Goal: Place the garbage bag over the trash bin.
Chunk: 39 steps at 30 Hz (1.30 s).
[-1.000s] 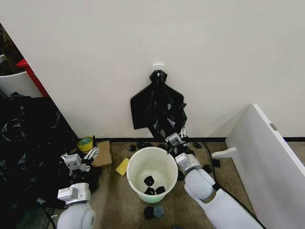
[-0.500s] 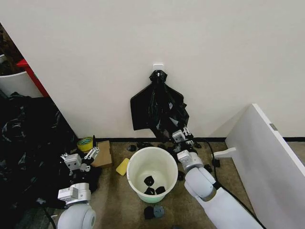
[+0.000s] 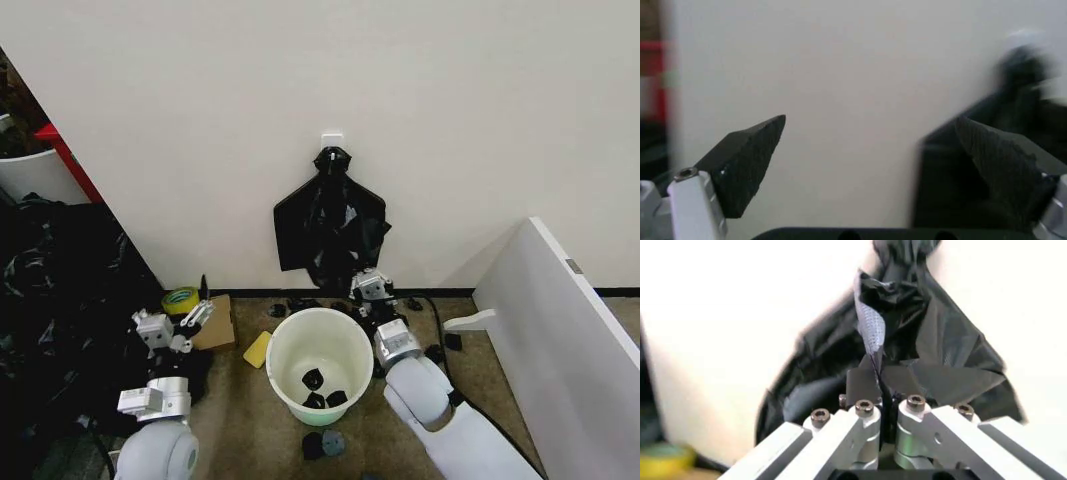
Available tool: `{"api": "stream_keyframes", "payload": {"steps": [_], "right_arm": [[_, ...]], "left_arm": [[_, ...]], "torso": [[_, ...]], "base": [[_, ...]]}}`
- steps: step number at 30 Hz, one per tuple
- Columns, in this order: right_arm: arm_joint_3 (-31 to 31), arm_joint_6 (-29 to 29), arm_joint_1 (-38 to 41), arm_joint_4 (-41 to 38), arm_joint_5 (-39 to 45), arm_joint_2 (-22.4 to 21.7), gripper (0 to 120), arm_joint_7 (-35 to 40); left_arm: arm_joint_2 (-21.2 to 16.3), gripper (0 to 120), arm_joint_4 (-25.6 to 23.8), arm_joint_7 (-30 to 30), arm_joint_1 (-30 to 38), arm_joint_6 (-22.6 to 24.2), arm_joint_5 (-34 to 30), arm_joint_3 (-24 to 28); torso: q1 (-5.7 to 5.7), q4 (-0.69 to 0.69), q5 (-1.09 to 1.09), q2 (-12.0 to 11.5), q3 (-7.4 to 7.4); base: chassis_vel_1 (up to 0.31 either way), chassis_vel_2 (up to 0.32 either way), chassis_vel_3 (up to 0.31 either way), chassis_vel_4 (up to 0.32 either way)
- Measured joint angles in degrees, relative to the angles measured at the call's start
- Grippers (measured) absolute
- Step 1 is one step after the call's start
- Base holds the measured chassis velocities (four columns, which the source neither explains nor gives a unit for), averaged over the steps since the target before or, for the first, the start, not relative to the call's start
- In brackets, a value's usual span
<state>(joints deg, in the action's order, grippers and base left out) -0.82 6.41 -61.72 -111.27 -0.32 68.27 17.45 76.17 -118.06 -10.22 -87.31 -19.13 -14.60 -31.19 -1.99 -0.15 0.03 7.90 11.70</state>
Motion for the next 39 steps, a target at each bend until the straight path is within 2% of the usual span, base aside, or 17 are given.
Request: {"api": "stream_keyframes", "payload": {"steps": [5,6,9,10,11,13,16,18,20,24,29,33,39], "right_arm": [[0.02,-5.27,-0.90,-1.58,6.12,0.43,0,-2.15],[0.15,-6.95,-1.19,-1.92,7.86,0.73,0,-2.87],[1.00,-10.97,-2.11,-2.03,10.32,1.65,0,-5.23],[1.00,-10.97,-2.11,-2.03,10.32,1.65,0,-5.23],[1.26,-11.98,-2.61,-2.03,10.41,2.08,0,-6.26],[1.32,-12.85,-3.28,-2.01,10.22,3.18,0,-7.67],[1.36,-13.22,-3.88,-1.68,8.41,5.23,0,-8.72],[1.36,-13.23,-3.99,-1.58,8.03,5.62,0,-8.87],[1.31,-13.24,-4.24,-1.30,7.02,6.37,0,-9.26],[1.28,-13.33,-4.30,-0.76,5.92,7.41,0,-9.67],[1.05,-13.33,-4.08,-0.40,5.37,8.56,0,-9.81],[0.85,-13.27,-3.65,-0.23,5.24,8.91,0,-9.90],[0.82,-13.11,-3.39,-0.23,5.27,8.93,0,-9.95]], "left_arm": [[-3.80,100,-0.87,4.94,1.59,-1.21,-4.22,1.35],[-5.76,100,-0.67,7.06,2.87,-1.67,-5.72,2.09],[-14.30,100,4.30,13.53,9.48,-3.70,-8.82,6.23],[-14.30,100,4.30,13.53,9.48,-3.70,-8.82,6.23],[-17.94,100,6.77,16.79,12.58,-4.47,-9.54,8.04],[-22.78,100,10.83,23.21,18.50,-4.95,-9.29,11.31],[-26.28,100,15.61,29.24,27.04,-4.22,-5.85,16.43],[-26.69,100,16.65,29.74,28.81,-4.15,-3.91,17.44],[-27.25,100,18.88,30.57,32.82,-4.14,2.13,19.14],[-27.87,100,21.21,32.24,36.75,-4.70,9.94,20.60],[-28.11,100,22.93,34.85,39.39,-5.36,14.15,21.41],[-28.08,92,24.06,35.76,41.02,-5.07,16.37,22.24],[-27.42,68,26.56,37.07,43.93,-4.26,17.83,24.54]], "torso": [[0.00,0.01,0.00,0.00,0.00],[0.00,0.01,-0.01,0.00,0.00],[0.00,-0.02,-0.03,0.00,0.00],[0.00,-0.02,-0.03,0.00,0.00],[0.00,-0.02,-0.01,0.00,0.01],[0.00,0.01,-0.01,0.00,0.01],[-0.01,-0.01,0.01,0.00,0.01],[-0.01,-0.01,-0.01,0.00,0.01],[-0.01,0.01,0.00,0.00,0.01],[-0.01,0.00,0.00,0.00,0.01],[-0.01,0.01,0.00,0.00,0.01],[0.00,0.01,0.00,0.00,0.00],[-0.01,0.00,0.00,0.00,0.00]], "base": [[0.000,0.000,0.000,0.000],[0.000,0.000,0.000,0.000],[0.000,0.000,0.000,0.000],[0.000,0.000,0.000,0.000],[0.000,0.000,0.000,0.000],[0.000,0.000,0.000,0.000],[0.000,0.000,0.000,0.000],[0.000,0.000,0.000,0.000],[0.000,0.000,0.000,0.000],[0.000,0.000,0.000,0.000],[0.000,0.000,0.000,0.000],[0.000,0.000,0.000,0.000],[0.000,0.000,0.000,0.000]]}}
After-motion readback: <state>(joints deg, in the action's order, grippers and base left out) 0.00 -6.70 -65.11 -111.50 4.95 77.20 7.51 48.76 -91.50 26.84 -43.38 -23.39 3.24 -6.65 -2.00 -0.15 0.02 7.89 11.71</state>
